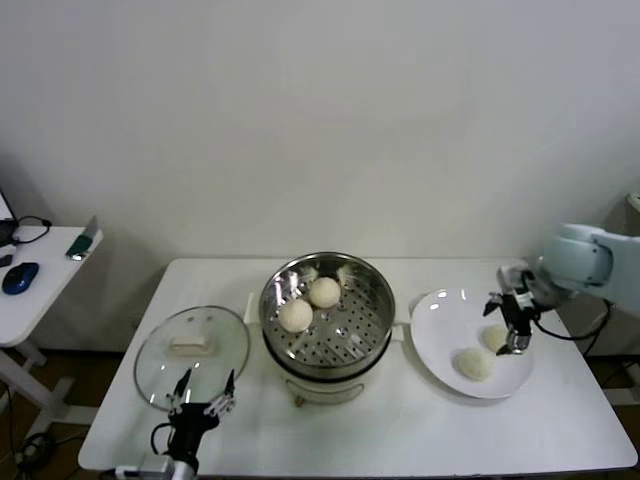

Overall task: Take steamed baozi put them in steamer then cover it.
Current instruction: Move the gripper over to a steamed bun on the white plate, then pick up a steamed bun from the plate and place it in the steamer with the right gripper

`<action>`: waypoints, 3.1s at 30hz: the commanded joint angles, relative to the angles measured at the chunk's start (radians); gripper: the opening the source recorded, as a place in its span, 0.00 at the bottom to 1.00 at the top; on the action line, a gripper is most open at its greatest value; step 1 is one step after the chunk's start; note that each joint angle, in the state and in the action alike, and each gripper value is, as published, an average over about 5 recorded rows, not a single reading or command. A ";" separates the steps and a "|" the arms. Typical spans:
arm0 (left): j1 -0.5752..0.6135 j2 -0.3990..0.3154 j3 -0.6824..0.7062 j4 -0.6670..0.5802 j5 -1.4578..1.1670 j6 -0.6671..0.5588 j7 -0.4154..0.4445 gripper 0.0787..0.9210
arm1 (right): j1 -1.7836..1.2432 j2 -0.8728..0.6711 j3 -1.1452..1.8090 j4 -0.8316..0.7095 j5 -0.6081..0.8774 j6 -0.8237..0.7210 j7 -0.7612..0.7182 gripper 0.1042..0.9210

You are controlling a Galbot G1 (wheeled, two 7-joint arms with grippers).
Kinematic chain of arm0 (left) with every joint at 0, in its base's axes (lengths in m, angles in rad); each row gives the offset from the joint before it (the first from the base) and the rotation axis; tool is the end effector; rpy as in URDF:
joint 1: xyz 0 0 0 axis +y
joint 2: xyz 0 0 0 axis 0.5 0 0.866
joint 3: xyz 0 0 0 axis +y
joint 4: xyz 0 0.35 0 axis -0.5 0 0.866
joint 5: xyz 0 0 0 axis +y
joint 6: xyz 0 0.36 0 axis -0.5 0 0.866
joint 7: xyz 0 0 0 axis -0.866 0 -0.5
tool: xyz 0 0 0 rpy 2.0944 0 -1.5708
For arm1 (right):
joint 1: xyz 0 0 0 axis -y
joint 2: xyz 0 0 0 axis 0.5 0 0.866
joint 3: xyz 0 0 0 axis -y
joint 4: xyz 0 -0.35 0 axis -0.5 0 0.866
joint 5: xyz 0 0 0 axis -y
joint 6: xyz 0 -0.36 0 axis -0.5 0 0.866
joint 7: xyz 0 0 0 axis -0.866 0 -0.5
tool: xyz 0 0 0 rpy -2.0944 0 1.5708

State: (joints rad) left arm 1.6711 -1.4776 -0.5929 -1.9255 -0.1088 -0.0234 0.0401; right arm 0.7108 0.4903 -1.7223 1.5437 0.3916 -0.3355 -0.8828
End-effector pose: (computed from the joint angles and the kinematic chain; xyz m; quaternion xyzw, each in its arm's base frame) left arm 0.1437 0.0442 -0.3768 -0.0041 -0.9927 -0.0013 0.1201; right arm 0.4518 -0.1851 -0.1433 0.4775 -0.5524 0.5064 0.4586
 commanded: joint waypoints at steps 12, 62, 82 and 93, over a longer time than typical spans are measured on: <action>-0.001 0.001 0.001 0.013 0.004 -0.001 -0.001 0.88 | -0.458 0.032 0.339 -0.138 -0.122 -0.031 0.072 0.88; 0.000 -0.003 -0.010 -0.004 0.017 0.005 -0.005 0.88 | 0.485 0.536 0.069 0.243 -0.113 0.503 -0.035 0.67; 0.013 -0.001 -0.026 -0.018 0.008 0.005 -0.006 0.88 | 0.110 0.707 0.073 0.194 -0.475 0.601 0.051 0.67; 0.012 -0.003 -0.026 -0.012 0.005 0.001 -0.008 0.88 | 0.055 0.712 0.054 0.159 -0.517 0.597 0.050 0.68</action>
State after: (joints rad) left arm 1.6833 -1.4796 -0.6205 -1.9394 -0.1036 -0.0217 0.0323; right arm 0.8299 1.1699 -1.6644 1.7139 -0.0617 0.2434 -0.8404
